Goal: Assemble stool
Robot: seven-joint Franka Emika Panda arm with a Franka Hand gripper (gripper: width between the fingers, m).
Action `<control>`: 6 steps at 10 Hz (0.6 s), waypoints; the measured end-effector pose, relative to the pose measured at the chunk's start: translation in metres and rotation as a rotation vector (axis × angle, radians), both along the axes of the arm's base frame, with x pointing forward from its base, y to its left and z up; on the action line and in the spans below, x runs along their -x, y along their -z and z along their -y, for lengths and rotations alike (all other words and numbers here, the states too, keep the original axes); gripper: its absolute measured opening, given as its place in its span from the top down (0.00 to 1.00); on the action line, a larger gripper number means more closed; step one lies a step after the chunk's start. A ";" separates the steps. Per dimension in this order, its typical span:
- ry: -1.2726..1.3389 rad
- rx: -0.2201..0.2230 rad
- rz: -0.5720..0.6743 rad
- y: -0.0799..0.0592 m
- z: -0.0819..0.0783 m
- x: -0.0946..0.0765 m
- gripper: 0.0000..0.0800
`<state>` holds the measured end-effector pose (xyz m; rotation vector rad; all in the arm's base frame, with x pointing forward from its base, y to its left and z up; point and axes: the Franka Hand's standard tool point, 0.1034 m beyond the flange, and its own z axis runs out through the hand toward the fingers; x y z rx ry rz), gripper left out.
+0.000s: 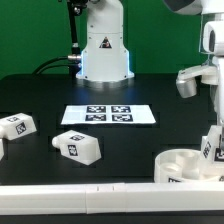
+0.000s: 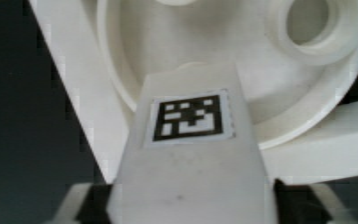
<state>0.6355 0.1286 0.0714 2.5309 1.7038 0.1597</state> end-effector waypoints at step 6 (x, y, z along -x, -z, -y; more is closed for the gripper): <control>0.470 -0.099 0.018 -0.005 0.023 -0.015 0.58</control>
Offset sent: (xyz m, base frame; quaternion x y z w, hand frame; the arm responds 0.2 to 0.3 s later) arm -0.0079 -0.0216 -0.0021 0.0415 0.0391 0.3647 0.9294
